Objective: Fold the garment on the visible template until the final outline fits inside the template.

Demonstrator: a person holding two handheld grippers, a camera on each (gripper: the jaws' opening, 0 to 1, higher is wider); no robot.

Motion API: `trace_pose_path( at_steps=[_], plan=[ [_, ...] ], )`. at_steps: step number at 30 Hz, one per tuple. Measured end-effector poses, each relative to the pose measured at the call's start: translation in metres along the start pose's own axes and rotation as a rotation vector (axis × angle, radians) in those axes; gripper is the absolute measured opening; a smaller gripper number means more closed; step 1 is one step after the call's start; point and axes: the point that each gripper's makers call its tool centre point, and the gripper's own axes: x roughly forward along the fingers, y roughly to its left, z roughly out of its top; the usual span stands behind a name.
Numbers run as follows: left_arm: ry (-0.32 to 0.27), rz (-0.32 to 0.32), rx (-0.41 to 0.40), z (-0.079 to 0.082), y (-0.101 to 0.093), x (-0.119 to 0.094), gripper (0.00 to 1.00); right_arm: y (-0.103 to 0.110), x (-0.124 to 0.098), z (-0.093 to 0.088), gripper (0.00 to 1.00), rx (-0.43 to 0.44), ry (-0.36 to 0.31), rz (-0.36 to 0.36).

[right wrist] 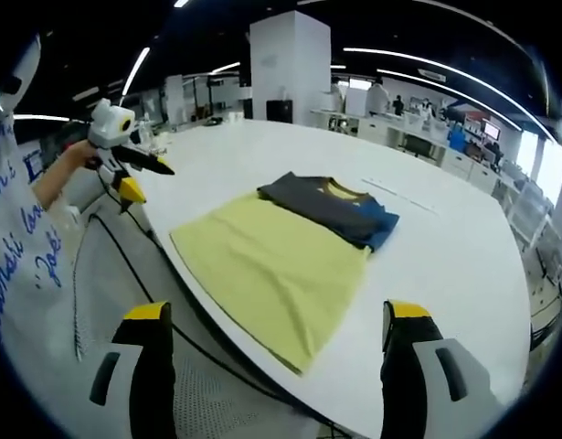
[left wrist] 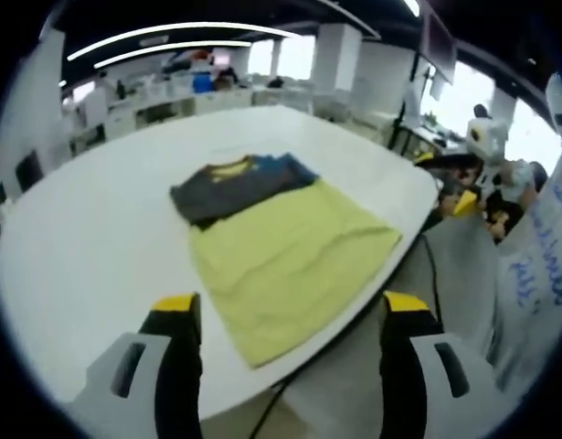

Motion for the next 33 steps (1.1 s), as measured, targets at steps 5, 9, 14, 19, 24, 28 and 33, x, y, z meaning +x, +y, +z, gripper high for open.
trace_pose_path(
  at_steps=[5, 9, 14, 19, 24, 28, 33],
  plan=[
    [0.023, -0.018, -0.028, -0.008, 0.002, 0.002, 0.67, -0.002, 0.006, -0.007, 0.91, 0.014, 0.016, 0.009],
    [0.038, -0.018, -0.053, -0.015, 0.005, 0.005, 0.66, -0.002, 0.009, -0.011, 0.89, 0.025, 0.026, 0.014],
    [0.050, -0.011, -0.073, -0.021, 0.010, 0.008, 0.63, -0.003, 0.014, -0.013, 0.84, 0.031, 0.029, 0.026],
    [0.080, -0.001, -0.085, -0.029, 0.016, 0.013, 0.59, -0.003, 0.019, -0.016, 0.80, 0.042, 0.035, 0.039],
    [0.142, 0.022, -0.071, -0.042, 0.025, 0.019, 0.56, -0.004, 0.026, -0.020, 0.76, 0.057, 0.042, 0.044],
    [0.138, 0.015, -0.088, -0.045, 0.026, 0.022, 0.52, -0.007, 0.030, -0.024, 0.72, 0.077, 0.048, 0.044],
    [0.192, 0.038, -0.089, -0.059, 0.032, 0.027, 0.49, -0.008, 0.035, -0.032, 0.68, 0.099, 0.061, 0.050]
  ],
)
